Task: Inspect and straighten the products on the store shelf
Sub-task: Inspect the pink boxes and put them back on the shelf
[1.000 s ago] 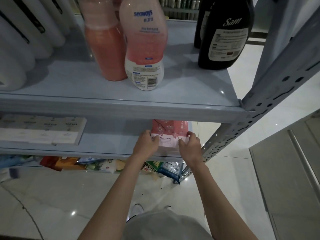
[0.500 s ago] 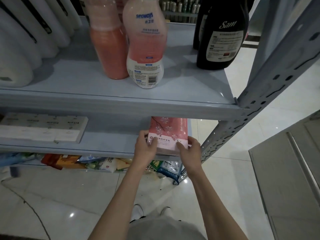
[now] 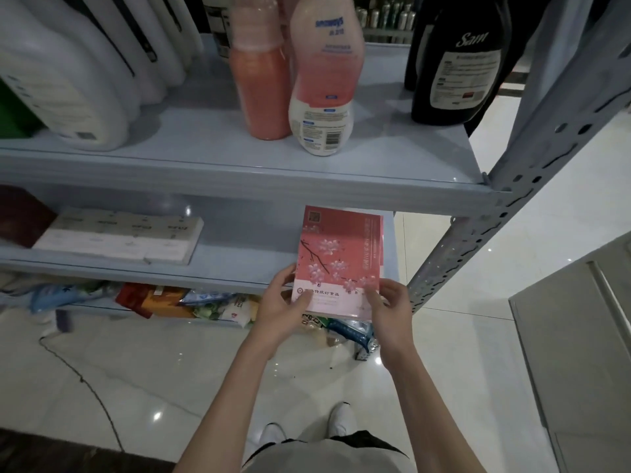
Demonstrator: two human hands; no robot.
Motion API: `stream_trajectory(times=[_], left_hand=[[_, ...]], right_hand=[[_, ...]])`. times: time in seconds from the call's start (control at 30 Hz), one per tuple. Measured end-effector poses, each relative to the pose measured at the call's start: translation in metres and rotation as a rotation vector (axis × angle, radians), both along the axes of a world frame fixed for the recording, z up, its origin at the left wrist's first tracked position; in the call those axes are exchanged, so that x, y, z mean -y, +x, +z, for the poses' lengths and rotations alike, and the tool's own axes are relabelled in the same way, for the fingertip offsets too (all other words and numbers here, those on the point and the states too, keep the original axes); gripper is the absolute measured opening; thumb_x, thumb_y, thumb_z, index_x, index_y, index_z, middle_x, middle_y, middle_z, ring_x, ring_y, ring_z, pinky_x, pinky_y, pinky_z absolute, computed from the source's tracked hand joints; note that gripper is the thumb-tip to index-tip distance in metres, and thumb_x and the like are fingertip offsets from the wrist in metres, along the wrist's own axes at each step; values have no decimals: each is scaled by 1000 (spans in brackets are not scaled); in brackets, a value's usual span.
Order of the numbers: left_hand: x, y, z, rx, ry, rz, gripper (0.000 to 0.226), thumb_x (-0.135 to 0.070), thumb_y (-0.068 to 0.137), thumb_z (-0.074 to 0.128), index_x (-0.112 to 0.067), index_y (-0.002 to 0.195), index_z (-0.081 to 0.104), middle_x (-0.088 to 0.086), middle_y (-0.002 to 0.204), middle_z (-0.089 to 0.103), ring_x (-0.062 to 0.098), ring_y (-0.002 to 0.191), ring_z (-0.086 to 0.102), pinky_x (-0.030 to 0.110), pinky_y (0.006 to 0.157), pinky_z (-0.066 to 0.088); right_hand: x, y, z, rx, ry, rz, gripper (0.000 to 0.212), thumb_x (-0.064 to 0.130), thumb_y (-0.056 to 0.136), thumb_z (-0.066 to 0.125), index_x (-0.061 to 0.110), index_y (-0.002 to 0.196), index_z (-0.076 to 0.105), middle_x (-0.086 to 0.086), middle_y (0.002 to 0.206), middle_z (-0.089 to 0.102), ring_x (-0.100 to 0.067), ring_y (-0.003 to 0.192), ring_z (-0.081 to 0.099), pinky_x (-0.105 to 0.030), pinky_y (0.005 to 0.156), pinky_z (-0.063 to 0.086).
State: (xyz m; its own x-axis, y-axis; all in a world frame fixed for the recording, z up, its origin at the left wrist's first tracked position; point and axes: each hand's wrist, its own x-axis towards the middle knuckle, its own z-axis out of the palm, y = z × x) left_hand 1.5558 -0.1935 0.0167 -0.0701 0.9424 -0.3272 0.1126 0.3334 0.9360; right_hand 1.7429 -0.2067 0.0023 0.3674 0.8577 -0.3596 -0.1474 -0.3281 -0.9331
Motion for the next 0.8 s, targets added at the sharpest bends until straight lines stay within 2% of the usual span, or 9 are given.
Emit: stream_trajectory(times=[0.07, 0.13, 0.2, 0.27, 0.33, 0.4, 0.6, 0.7, 0.8], left_hand=[[4, -11, -1, 4, 27, -12, 54, -4, 94, 69, -32, 136, 51, -15, 123, 59, -1, 105, 60, 16, 75, 57], [8, -23, -2, -33, 48, -39, 52, -2, 91, 70, -32, 131, 52, -13, 123, 60, 2, 110, 60, 20, 81, 56], [13, -35, -3, -56, 52, -50, 47, -2, 91, 69, -30, 125, 54, -11, 123, 62, 4, 110, 60, 21, 84, 53], [19, -46, -3, -28, 57, -20, 30, -11, 95, 69, -26, 119, 57, -9, 118, 65, 4, 107, 62, 20, 83, 54], [23, -59, -4, -5, 61, 11, 18, -25, 96, 70, -21, 111, 61, -6, 112, 69, 6, 104, 65, 20, 83, 55], [27, -73, -6, 1, 59, 28, 17, -29, 97, 69, -17, 107, 62, -4, 107, 70, 8, 103, 66, 17, 79, 54], [36, -100, -4, 31, 40, 14, 14, -22, 95, 71, -14, 103, 63, -1, 105, 71, 11, 101, 67, 27, 84, 56], [37, -100, 3, 43, 44, 0, 17, -21, 92, 75, -14, 102, 63, 1, 103, 71, 11, 96, 68, 17, 72, 54], [36, -99, 8, 64, 30, -6, 21, -19, 90, 78, -16, 105, 63, 4, 102, 72, 15, 96, 69, 14, 66, 53]], right_hand=[[6, -10, 1, -6, 1, 7, 29, 19, 102, 64, 14, 128, 54, 3, 121, 63, -14, 112, 63, -12, 66, 50], [12, -22, 1, -9, 3, 22, 32, 15, 101, 63, 19, 133, 57, 4, 124, 65, -11, 108, 66, -15, 69, 53], [21, -35, -1, -26, 5, 14, 39, 16, 100, 64, 28, 137, 60, 6, 125, 68, -13, 102, 71, -28, 73, 60], [30, -49, -3, -30, 10, -2, 38, 21, 100, 64, 34, 135, 62, 5, 124, 70, -19, 104, 72, -38, 78, 61], [39, -62, -4, 2, 16, -16, 32, 29, 101, 64, 37, 132, 65, 5, 121, 71, -20, 111, 70, -37, 84, 57], [47, -73, -4, -4, 25, -33, 27, 33, 101, 65, 38, 127, 68, 6, 119, 70, -18, 111, 69, -36, 87, 55], [59, -91, -4, -41, 50, -37, 25, 23, 100, 66, 36, 121, 70, 7, 122, 70, -17, 115, 69, -43, 95, 57], [57, -89, -2, -36, 50, -54, 26, 22, 100, 65, 36, 121, 70, 6, 124, 70, -20, 119, 67, -54, 103, 53], [56, -89, 0, -43, 41, -48, 31, 34, 88, 70, 44, 117, 69, 3, 130, 66, -26, 120, 66, -61, 103, 51]])
